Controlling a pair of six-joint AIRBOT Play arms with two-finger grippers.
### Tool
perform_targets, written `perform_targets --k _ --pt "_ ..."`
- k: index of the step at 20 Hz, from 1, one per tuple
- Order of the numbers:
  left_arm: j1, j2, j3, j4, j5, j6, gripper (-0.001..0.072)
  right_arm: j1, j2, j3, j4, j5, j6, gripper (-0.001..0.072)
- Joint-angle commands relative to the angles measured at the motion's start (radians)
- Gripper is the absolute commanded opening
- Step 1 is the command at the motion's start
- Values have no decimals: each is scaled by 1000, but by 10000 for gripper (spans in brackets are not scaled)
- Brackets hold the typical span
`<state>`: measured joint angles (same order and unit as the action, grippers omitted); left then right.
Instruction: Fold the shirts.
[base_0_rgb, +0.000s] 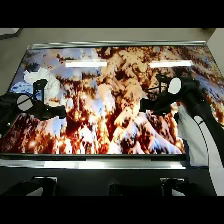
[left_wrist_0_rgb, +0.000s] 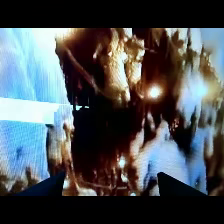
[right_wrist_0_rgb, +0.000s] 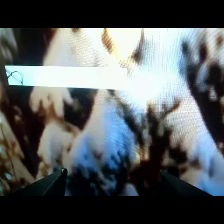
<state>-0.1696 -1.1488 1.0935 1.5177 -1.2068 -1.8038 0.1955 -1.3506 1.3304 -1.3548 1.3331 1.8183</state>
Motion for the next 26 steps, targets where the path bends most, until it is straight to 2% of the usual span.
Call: perform_targets --k 1,13,16,23,26 --pt "0 1 0 0 0 0 699 0 0 0 0 0 0 672" --pt "0 1 0 0 0 0 699 0 0 0 1 0 2 672" --pt "0 1 -1 0 7 0 699 0 -1 0 8 -60 2 674" --pt "0 0 -1 -13 116 -14 699 0 -1 0 -19 -190 -19 674" --pt "20 0 14 1 294 -22 710 0 -1 0 -22 -217 -19 674"
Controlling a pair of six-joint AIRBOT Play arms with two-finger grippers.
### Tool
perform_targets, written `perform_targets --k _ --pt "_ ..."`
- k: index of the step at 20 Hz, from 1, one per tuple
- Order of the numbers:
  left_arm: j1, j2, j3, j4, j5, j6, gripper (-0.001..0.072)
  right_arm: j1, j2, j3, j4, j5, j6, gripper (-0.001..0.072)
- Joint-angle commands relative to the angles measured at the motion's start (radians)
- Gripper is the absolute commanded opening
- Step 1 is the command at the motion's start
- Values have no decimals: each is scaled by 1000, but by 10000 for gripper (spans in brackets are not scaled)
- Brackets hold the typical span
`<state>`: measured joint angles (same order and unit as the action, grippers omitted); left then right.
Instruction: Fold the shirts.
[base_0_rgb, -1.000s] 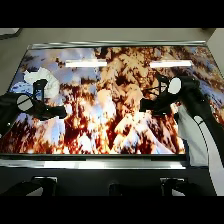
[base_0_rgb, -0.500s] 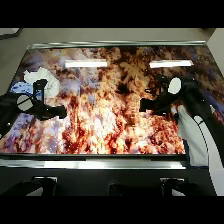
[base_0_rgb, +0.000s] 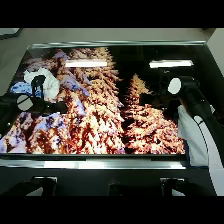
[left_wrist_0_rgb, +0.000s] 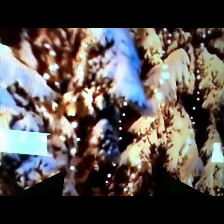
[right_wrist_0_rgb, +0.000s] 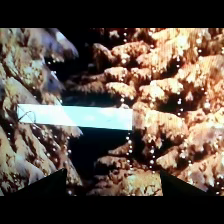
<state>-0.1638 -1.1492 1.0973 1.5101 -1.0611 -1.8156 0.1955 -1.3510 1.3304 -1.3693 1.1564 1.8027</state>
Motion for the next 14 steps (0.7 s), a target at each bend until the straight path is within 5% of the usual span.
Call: perform_targets --k 1,4,8,14 --pt "63 -13 46 7 198 -21 710 0 0 0 -7 -36 -4 674" --pt "356 -146 263 -99 106 -29 710 0 0 0 -7 -10 -11 673" --pt "797 -357 410 -529 -1 -21 709 1 0 0 -3 10 -11 672" --pt "893 -542 364 -668 101 109 709 1 0 0 48 27 -10 672"
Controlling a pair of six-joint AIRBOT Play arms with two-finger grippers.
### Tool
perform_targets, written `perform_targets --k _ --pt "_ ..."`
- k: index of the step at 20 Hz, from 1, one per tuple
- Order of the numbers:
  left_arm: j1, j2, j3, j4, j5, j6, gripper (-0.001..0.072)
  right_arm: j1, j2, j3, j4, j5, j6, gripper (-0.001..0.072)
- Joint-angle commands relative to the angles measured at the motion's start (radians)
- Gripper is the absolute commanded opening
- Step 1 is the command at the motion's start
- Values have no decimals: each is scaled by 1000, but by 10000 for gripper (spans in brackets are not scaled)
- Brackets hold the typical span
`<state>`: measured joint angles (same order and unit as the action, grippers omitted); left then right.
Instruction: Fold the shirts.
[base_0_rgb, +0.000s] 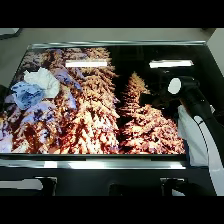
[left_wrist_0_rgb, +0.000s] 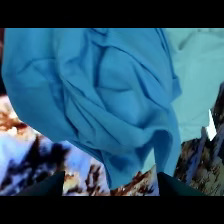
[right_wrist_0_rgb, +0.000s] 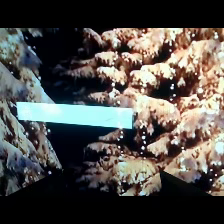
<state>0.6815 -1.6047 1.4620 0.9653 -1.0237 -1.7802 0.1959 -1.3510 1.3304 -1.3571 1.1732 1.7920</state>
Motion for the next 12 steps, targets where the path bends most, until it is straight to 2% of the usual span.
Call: perform_targets --k 1,3,7,8,10,12 --pt "37 -116 0 -190 117 108 709 1 0 0 55 14 0 672" --pt "18 -175 0 -311 173 145 709 1 0 0 96 33 0 672" --pt "-17 -270 0 -457 194 222 701 1 0 0 124 96 1 673" --pt "-24 -276 0 -462 193 222 574 1 0 0 124 116 2 673" --pt "-25 -269 1 -490 159 251 34 1 0 0 124 143 2 673" --pt "-10 -226 1 -578 107 328 36 0 10 0 125 170 1 673"
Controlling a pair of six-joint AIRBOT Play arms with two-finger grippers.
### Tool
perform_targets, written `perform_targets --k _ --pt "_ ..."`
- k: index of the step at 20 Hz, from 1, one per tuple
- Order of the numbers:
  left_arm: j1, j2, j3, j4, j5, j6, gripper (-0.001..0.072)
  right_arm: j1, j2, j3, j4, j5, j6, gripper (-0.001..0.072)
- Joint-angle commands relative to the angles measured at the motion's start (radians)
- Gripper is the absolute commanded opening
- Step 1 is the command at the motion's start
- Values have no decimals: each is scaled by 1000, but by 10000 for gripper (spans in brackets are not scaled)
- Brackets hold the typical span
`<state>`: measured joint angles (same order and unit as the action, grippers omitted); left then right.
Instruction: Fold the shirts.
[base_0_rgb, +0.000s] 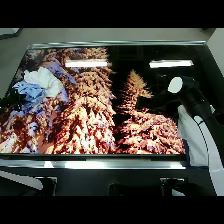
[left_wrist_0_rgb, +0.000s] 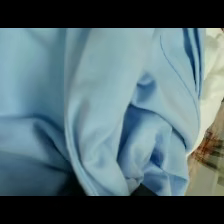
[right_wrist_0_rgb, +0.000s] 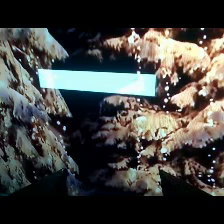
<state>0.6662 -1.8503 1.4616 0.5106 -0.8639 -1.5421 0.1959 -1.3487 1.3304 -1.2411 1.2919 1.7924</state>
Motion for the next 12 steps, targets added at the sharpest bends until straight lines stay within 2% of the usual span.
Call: perform_targets --k 1,4,5,7,10,12 --pt "11 66 3 -164 -54 131 35 0 19 0 5 66 0 673" --pt "11 303 35 -182 -43 295 35 0 81 0 -41 68 -1 672" --pt "2 405 35 -180 -55 317 35 0 109 0 -68 67 -1 672" --pt "-34 594 34 -177 -95 343 34 0 165 0 -111 68 0 672" --pt "-177 843 34 -127 -132 346 34 0 247 0 -133 71 0 672" --pt "-318 949 34 -51 -128 284 34 0 296 0 -134 71 0 672"
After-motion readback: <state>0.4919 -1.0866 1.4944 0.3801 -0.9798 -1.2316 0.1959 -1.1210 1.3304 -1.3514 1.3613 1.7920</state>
